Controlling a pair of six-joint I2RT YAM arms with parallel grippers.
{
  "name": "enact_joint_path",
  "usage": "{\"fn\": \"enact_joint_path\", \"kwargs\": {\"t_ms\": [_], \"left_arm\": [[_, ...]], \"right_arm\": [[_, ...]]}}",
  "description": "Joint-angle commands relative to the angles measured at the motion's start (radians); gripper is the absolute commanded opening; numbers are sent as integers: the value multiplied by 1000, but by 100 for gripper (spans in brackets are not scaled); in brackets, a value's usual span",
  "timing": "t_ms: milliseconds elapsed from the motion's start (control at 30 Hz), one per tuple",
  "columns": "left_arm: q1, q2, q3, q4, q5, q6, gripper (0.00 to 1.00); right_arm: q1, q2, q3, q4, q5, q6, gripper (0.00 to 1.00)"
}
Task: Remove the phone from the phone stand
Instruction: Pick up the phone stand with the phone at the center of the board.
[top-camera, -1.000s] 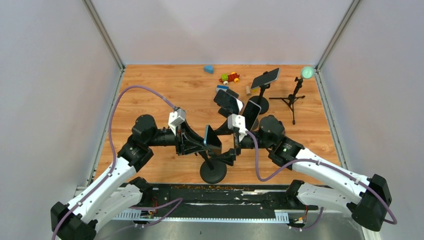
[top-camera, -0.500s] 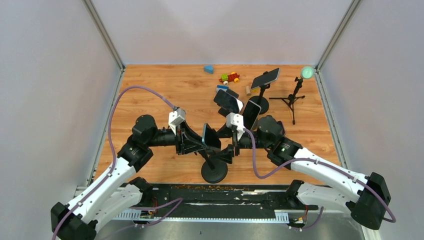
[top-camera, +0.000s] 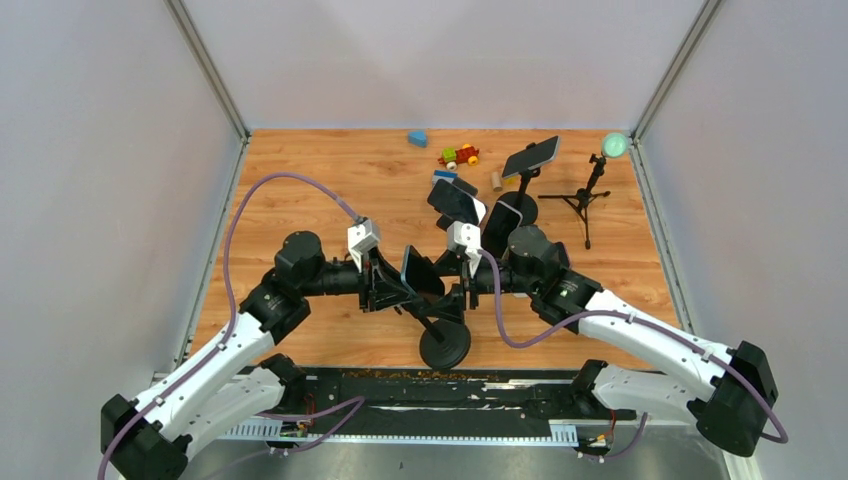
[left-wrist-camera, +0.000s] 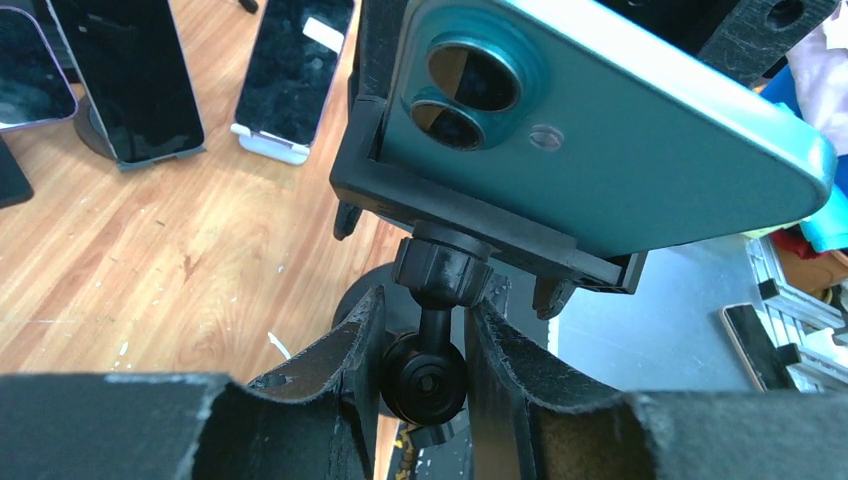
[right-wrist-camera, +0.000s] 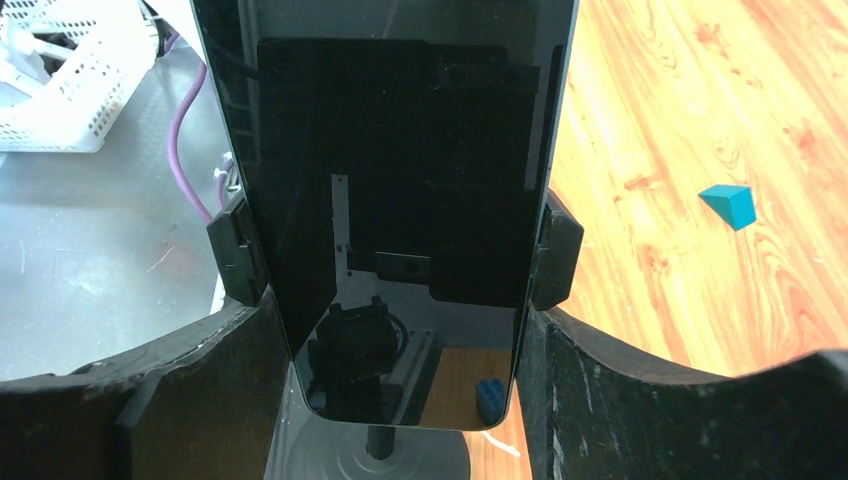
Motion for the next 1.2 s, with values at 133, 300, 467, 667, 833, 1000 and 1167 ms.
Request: {"fn": "enact_joint_path", "kwargs": {"t_ms": [133, 300, 467, 667, 833, 1000, 1167], "left_arm": [[-133, -7, 113, 150, 167, -30, 0], [-146, -2, 127, 129, 164, -17, 0], [-146, -2, 157, 36, 138, 66, 0], [-146, -2, 175, -10, 105, 115, 0], [-146, 3, 180, -19, 60, 133, 6], [-146, 19, 187, 13, 31, 115, 29], [-146, 32, 174, 52, 6, 105, 47]], "right_arm": [[-108, 55, 37, 106, 63, 22, 0], [-154, 71, 35, 117, -96, 29, 0], [-157, 56, 19, 143, -318, 7, 0], [-156, 0, 5, 96, -464, -34, 0], [-143, -27, -4, 84, -452, -42, 0], [-115, -41, -10, 84, -390, -48, 0], [-89, -42, -37, 139, -345, -32, 0]]}}
